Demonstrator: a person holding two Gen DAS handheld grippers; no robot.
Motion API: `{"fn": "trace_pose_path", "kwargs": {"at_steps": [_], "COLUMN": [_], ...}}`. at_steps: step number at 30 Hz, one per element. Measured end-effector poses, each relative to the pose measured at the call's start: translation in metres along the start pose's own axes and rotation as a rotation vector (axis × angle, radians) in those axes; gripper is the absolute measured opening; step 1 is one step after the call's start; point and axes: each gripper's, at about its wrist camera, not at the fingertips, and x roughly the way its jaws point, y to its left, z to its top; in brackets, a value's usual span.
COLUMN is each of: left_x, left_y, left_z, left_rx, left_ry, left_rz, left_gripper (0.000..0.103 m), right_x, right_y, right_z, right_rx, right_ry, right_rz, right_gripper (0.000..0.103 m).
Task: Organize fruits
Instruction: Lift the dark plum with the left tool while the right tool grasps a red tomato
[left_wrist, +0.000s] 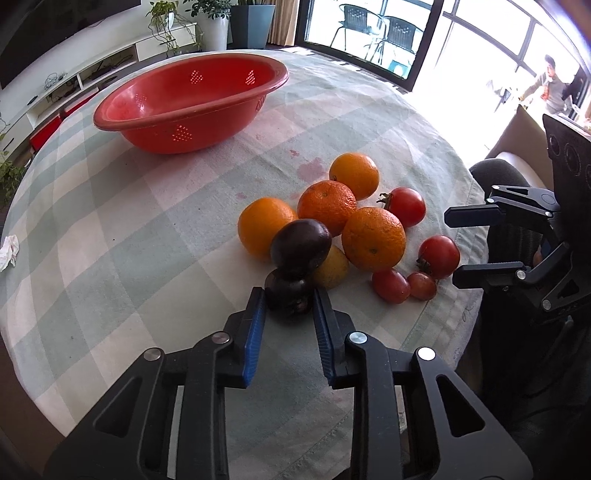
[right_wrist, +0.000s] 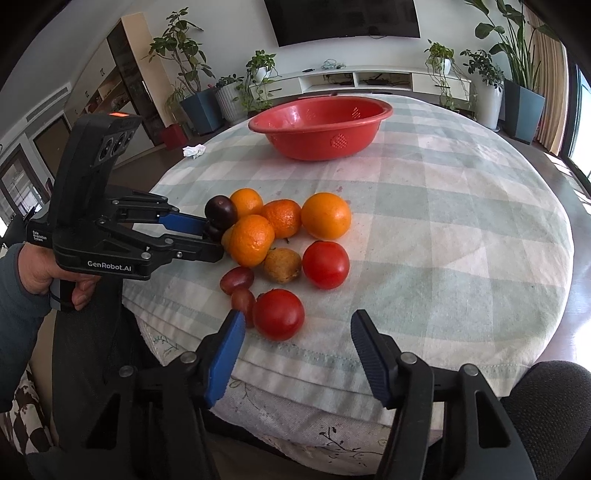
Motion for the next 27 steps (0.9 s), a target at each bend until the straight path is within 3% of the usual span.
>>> {"fn": "trace_pose_path", "kwargs": {"at_steps": [16, 27], "left_x": [-0.003, -0.026], "left_y": [0.001, 0.006], "left_z": [0.002, -0.012], "left_rx": [-0.028, -0.089], "left_ry": [-0.024, -0.070], "left_rz": [-0.014, 0.005], "left_gripper": [0.023, 0.023], "right_x": [0.008, 0.013], "right_y": [0.002, 0.004], "right_z": [0.001, 0.001], "right_rx": [-0.012, -0.029], "right_ry": [0.020, 0.028], "right_rz": [0.012, 0.006], "right_gripper": [0.059, 0.053]}}
